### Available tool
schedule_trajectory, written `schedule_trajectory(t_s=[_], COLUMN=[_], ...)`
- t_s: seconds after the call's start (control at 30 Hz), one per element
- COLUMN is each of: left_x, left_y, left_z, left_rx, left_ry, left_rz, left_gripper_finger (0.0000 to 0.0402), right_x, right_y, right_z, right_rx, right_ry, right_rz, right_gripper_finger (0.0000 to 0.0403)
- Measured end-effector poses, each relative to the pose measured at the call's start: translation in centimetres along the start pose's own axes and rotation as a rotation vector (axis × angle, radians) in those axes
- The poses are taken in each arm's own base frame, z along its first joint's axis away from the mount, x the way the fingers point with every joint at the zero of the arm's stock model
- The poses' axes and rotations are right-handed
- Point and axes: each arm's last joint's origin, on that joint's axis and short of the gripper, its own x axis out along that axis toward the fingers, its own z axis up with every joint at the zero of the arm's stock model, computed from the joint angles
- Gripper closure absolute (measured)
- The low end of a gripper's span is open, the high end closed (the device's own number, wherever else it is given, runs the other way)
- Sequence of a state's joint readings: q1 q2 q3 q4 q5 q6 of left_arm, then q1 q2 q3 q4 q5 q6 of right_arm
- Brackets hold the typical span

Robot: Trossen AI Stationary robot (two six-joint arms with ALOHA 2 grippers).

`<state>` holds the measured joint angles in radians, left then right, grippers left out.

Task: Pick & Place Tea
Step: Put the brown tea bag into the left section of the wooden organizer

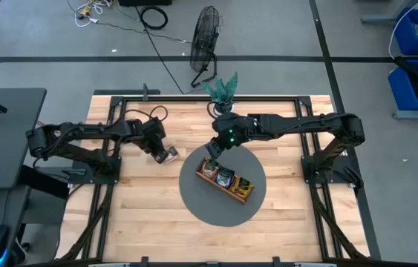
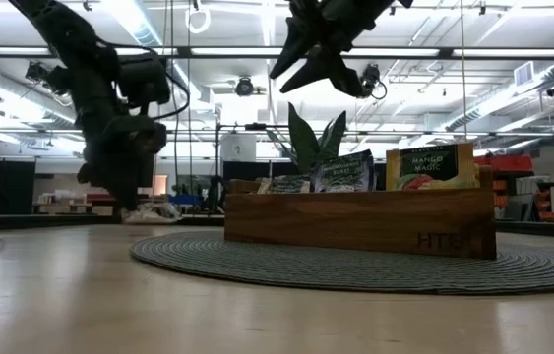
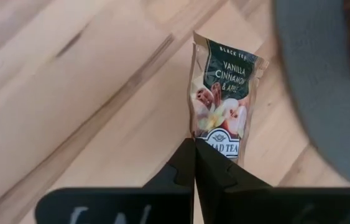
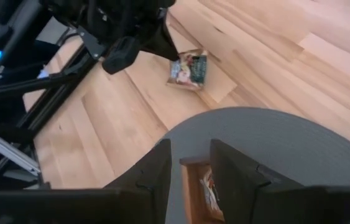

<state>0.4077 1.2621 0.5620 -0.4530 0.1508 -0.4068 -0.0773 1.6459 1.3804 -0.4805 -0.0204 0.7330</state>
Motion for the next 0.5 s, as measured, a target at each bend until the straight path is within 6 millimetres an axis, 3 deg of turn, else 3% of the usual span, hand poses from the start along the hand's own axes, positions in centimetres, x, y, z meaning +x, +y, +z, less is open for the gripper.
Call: schedule_trajectory(t_s=[0.23, 0.5], left_x=[-1.8, -6.6], left_y=[-1.3, -3.8], left_z=[2.1, 4.5], left_rx=[0.02, 0.091], left_ry=[-0.06, -0.257], left_rz=[-0.03, -0.127], left_gripper_finger=[0.0398, 0.0399], right_x=[0.0, 0.0], right_y=[-0.2, -0.4], right_z=[0.6, 1.1], right_rx=[0.028, 0.036], right_ry=[-0.015, -0.039], right_rz=[0.029, 0.04], right_gripper_finger=[0.0284, 0.0284])
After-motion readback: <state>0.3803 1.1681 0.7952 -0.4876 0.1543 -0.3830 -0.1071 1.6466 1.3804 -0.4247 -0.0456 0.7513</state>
